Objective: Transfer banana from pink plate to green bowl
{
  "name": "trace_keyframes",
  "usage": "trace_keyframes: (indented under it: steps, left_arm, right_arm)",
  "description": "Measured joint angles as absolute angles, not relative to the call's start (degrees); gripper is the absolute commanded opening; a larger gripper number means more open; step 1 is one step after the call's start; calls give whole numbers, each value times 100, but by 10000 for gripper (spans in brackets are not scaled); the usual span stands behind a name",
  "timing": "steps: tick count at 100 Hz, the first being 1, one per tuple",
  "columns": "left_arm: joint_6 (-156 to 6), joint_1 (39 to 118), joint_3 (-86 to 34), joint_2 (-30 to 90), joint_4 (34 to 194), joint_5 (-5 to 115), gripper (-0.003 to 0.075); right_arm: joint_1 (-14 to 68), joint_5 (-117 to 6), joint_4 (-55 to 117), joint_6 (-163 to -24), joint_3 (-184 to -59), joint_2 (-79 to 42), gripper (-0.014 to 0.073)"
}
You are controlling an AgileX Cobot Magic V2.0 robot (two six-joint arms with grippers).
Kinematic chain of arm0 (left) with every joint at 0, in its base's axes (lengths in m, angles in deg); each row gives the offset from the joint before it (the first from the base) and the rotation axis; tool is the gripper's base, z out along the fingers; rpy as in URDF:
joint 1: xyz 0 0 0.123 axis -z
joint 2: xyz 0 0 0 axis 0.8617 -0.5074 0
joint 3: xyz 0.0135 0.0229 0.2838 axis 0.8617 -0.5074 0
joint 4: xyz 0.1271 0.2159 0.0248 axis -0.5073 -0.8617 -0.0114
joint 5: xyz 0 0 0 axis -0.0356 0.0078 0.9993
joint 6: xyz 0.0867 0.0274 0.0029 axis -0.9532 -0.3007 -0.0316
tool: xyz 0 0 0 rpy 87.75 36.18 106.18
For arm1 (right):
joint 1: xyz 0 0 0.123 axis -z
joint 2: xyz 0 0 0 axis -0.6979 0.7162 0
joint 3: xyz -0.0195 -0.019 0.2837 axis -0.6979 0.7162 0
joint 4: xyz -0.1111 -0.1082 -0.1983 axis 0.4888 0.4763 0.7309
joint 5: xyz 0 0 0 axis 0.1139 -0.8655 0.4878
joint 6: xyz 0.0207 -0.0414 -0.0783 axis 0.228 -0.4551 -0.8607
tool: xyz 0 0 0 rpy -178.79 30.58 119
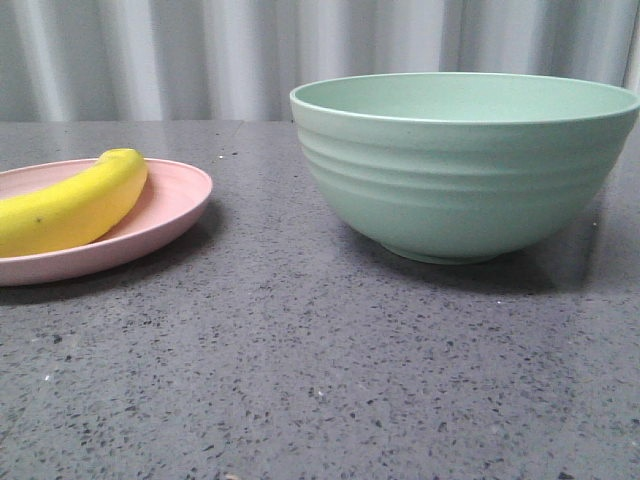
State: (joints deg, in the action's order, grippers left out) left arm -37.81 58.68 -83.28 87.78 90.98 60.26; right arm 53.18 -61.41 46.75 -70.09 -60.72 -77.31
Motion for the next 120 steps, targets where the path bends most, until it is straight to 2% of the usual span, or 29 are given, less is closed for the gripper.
trace_keyframes:
  steps: [81,120]
  left_arm:
    - [-3781,5868,-8328,8778,9098,6026,-20]
    - [-3781,5868,-8328,8778,9098,5617,-20]
  right_arm:
    - [5318,-6141,4675,-7009,-6072,-7731,-65]
    - [5318,-6080,4675,-7009,-6072,-7731,-65]
